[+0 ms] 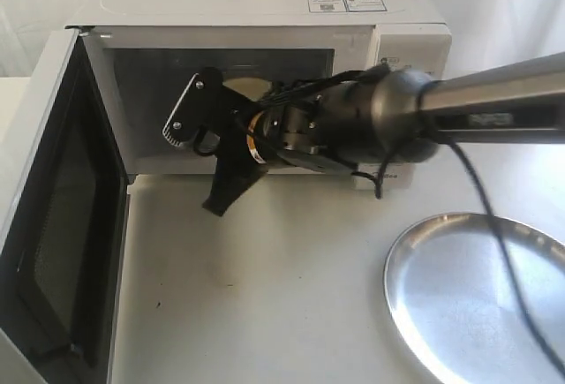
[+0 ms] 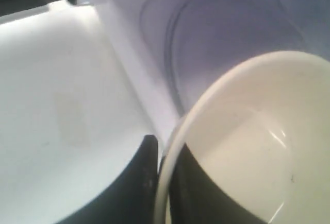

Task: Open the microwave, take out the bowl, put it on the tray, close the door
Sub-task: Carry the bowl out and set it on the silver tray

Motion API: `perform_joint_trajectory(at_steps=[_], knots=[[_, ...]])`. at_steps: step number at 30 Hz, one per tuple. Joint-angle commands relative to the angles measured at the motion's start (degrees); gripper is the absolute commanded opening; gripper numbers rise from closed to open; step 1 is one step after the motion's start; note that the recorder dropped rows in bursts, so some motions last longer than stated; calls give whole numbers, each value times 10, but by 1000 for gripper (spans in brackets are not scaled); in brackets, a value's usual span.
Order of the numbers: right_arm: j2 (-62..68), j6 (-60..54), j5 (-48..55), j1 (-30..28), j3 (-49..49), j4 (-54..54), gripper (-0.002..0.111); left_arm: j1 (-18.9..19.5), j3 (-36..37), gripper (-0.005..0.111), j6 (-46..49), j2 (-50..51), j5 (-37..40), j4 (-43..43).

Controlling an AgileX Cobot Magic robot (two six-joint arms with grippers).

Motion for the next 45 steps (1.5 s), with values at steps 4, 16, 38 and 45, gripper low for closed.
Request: perform_joint_trajectory(at_steps=[4,16,38,45], knots=[[-230,185,104,41,265,73,0,0,-1,0,-4,-1,0,-2],[-332,570,219,41,498,-193,0,0,-1,0,-4,-1,0,-2],[-404,794,164,74,473,-485,1,0,-1,0,-4,-1,0,-2],[-496,775,-53,102,330,-564,0,0,-1,0,-4,-1,0,-2]])
